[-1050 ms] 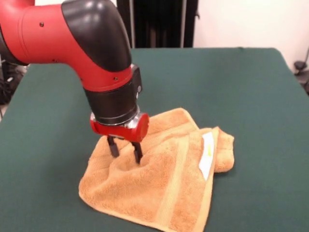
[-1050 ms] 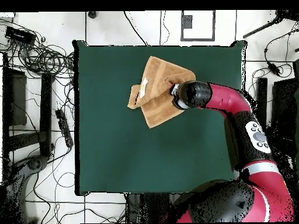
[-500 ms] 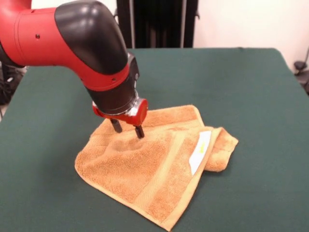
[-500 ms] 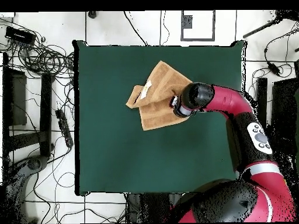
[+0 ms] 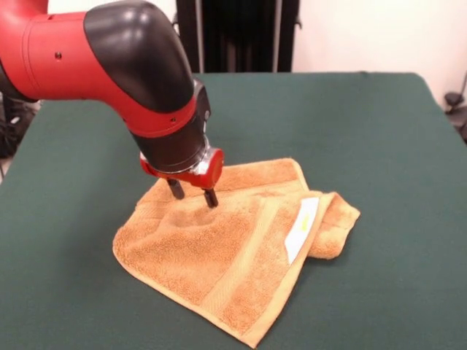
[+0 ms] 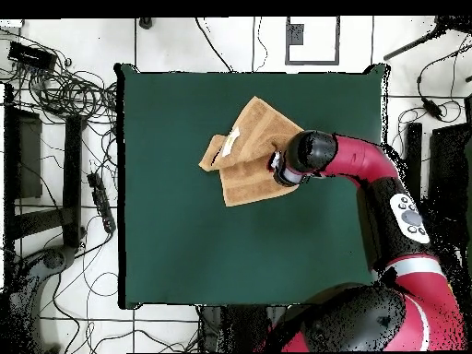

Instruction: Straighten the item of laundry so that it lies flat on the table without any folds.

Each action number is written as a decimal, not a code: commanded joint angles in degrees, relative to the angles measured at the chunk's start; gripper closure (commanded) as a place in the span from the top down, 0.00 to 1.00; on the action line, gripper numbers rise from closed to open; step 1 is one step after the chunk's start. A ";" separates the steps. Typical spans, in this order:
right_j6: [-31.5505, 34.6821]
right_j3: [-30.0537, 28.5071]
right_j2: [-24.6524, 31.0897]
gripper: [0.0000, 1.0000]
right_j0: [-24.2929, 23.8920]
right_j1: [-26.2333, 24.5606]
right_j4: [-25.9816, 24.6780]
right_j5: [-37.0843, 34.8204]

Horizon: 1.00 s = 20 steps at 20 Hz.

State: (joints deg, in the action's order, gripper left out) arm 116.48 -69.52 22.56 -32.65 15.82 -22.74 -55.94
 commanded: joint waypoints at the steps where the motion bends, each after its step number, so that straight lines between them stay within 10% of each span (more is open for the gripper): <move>1: -9.90 -3.19 -2.98 1.00 3.41 -5.09 -5.57 -7.69; 7: -14.31 1.48 -3.76 1.00 5.14 -7.19 -8.15 -11.74; 20: -2.33 -9.70 -5.42 1.00 5.27 -7.03 -9.56 5.12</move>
State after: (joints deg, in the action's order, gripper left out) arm 116.49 -69.16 20.16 -29.41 16.42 -26.57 -56.99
